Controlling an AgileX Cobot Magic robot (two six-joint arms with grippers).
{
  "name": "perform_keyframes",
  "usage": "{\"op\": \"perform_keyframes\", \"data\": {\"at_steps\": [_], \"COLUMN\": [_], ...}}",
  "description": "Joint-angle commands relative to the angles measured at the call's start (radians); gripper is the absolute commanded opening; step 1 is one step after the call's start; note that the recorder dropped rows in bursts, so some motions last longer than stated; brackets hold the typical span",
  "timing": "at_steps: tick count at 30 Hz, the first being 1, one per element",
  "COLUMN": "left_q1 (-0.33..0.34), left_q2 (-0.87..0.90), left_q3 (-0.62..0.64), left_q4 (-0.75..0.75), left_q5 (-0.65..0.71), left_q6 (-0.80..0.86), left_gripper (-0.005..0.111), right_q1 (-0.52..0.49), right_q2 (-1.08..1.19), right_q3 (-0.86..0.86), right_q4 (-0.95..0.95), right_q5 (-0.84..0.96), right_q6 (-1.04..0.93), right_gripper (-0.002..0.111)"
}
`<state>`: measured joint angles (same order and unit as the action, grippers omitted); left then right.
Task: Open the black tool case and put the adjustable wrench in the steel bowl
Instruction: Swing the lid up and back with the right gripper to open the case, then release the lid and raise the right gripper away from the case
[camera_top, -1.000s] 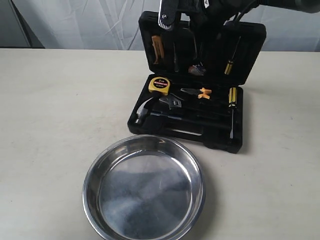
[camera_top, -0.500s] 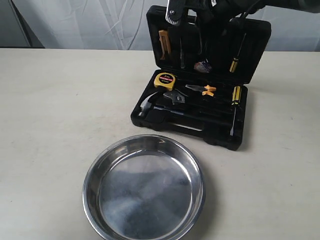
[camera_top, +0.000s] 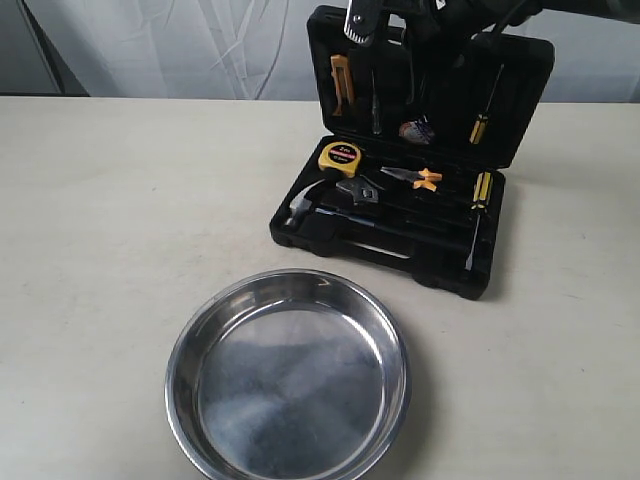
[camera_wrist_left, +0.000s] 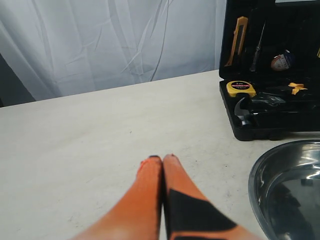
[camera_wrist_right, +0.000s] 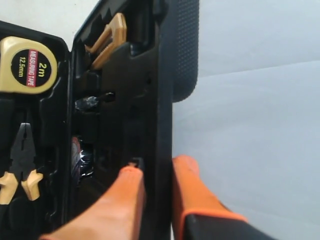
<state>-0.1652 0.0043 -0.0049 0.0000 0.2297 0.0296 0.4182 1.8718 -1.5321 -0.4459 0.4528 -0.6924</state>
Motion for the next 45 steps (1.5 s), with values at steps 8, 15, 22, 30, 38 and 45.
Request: {"op": "perform_keyframes", "data": {"at_steps": [8,15,22,30,38,45], "left_q1": [-0.007,-0.007,-0.007,-0.007,-0.007,-0.007], "left_q2": [-0.004,-0.004,-0.004,-0.004,-0.004,-0.004], "left_q3": [0.005,0.005,0.005,0.005,0.005,0.005], "left_q4": [0.000,0.000,0.000,0.000,0.000,0.000], "left_q5": [-0.004,-0.004,-0.004,-0.006,-0.006,-0.006], "left_q6": [0.000,0.000,0.000,0.000,0.000,0.000], "left_gripper": [0.000,0.000,0.000,0.000,0.000,0.000], "right_q1": [-0.011,-0.023,-0.106,-0.148,-0.150,-0.146], "right_q2": [-0.012,0.009,0.136,0.175,0.175,0.162], "right_q3": [-0.011,-0.011,-0.011,-0.017,-0.159,-0.262], "right_q4": [-0.073,-0.129,-0.159,-0.267,-0.288,-0.176], "right_q5": [-0.071,-0.080,-0.138,-0.216,-0.163,-0.060], "right_q6": [-0.003,0.066,0.086,0.106,0.247,0.402], "right_gripper": [0.040,0.038,0.038,0.038,0.038,0.038]}}
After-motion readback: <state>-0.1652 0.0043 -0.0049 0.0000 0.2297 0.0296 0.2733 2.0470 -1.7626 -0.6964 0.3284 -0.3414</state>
